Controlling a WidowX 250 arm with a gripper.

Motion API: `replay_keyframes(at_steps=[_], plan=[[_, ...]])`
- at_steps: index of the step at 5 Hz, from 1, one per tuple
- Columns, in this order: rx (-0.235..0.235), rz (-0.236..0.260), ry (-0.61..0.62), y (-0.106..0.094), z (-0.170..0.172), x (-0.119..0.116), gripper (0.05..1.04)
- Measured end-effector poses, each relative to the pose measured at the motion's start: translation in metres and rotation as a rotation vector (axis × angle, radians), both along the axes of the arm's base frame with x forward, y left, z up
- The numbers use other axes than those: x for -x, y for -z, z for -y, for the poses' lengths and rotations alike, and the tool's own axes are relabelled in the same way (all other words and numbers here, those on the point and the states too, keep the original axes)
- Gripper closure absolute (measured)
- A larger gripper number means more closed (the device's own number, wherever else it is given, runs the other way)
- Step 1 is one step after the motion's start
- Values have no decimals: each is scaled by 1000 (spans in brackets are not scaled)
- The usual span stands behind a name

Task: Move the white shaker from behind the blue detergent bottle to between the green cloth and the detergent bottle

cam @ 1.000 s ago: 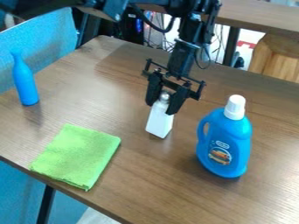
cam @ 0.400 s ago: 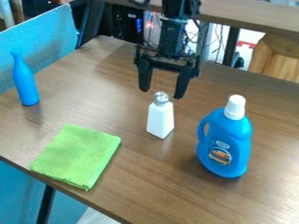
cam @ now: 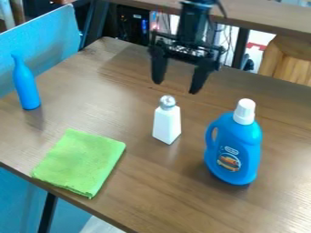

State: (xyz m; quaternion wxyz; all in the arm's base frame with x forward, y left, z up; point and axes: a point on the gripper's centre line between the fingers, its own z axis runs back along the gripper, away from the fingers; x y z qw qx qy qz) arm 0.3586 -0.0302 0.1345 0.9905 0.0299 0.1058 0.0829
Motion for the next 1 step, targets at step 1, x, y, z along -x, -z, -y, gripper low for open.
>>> replay_keyframes(at_steps=[1], plan=[[-30,-46,98,0,12,18,79]])
